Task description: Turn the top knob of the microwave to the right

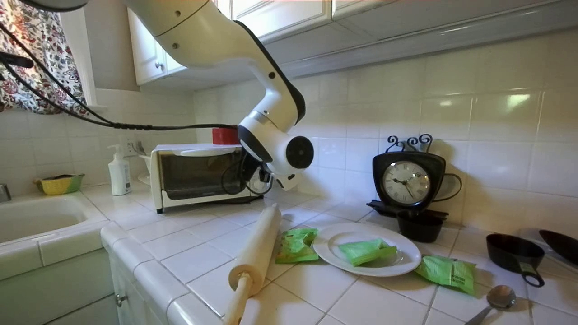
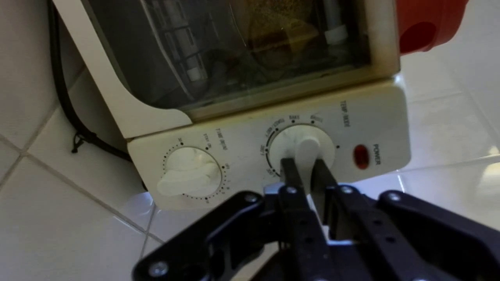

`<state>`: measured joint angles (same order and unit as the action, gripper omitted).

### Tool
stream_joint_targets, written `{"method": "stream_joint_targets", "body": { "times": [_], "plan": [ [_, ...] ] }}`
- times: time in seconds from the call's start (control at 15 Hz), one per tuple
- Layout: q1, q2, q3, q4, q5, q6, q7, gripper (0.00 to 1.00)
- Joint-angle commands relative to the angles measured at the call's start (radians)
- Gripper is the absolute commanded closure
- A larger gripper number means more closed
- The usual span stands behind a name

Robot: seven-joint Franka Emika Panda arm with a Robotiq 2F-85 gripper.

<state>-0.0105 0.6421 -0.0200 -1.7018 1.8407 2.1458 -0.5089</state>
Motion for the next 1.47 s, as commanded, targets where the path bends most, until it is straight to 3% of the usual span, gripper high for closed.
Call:
{"method": "stream_joint_targets", "body": {
  "times": [0.0,0.33,0.73,1.13,1.4],
  "plan": [
    [0.056,-0.028,-0.016,-0.033,0.024,0.151,-0.004,0.97],
    [0.122,-0.064,-0.014,-0.037,0.03,0.399,-0.001,0.97],
    [0.171,-0.081,-0.009,-0.039,0.012,0.565,0.045,0.97],
    [0.158,-0.1,0.0,-0.069,-0.068,0.492,0.146,0.97],
    [0.11,-0.12,0.022,-0.082,-0.085,0.376,0.186,0.97]
  ]
}}
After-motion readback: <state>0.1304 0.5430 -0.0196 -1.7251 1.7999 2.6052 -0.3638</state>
